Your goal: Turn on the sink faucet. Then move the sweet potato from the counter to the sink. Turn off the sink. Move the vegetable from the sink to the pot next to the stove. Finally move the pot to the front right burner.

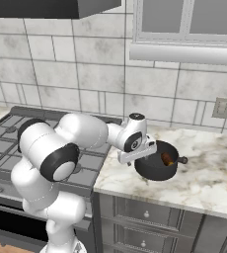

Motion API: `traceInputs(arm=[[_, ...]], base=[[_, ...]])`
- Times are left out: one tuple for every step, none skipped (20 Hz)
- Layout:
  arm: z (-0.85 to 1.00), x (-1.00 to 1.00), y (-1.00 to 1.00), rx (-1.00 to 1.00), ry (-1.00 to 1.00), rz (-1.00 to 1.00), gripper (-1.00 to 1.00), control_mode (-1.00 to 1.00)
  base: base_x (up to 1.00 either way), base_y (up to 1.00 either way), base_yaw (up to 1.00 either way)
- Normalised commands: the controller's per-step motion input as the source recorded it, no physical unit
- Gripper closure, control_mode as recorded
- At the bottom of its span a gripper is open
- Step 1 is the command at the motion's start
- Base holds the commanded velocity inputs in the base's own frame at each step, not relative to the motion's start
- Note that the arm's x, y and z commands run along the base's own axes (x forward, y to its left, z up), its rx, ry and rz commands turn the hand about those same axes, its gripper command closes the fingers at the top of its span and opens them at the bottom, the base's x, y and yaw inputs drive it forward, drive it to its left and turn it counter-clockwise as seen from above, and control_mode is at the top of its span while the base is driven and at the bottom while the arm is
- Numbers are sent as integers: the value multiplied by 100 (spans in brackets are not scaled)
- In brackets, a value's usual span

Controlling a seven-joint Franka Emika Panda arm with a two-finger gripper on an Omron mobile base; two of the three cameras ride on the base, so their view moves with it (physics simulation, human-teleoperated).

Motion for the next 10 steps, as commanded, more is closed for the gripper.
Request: traceInputs(arm=[[-10,6,0,0,0,4,-100,-100],[-9,10,0,0,0,4,-100,-100],[-6,5,0,0,0,5,-100,-100],[-9,0,0,0,0,5,-100,-100],[-10,1,0,0,0,4,-100,-100],[-11,1,0,0,0,4,-100,-100],[-11,1,0,0,0,4,-100,-100],[-11,0,0,0,0,4,-100,-100],[-14,1,0,0,0,3,-100,-100],[-12,0,0,0,0,3,-100,-100]], base=[[0,0,0],[0,0,0],[0,0,0],[0,0,0],[0,0,0],[0,0,0],[0,0,0],[0,0,0],[0,0,0],[0,0,0]])
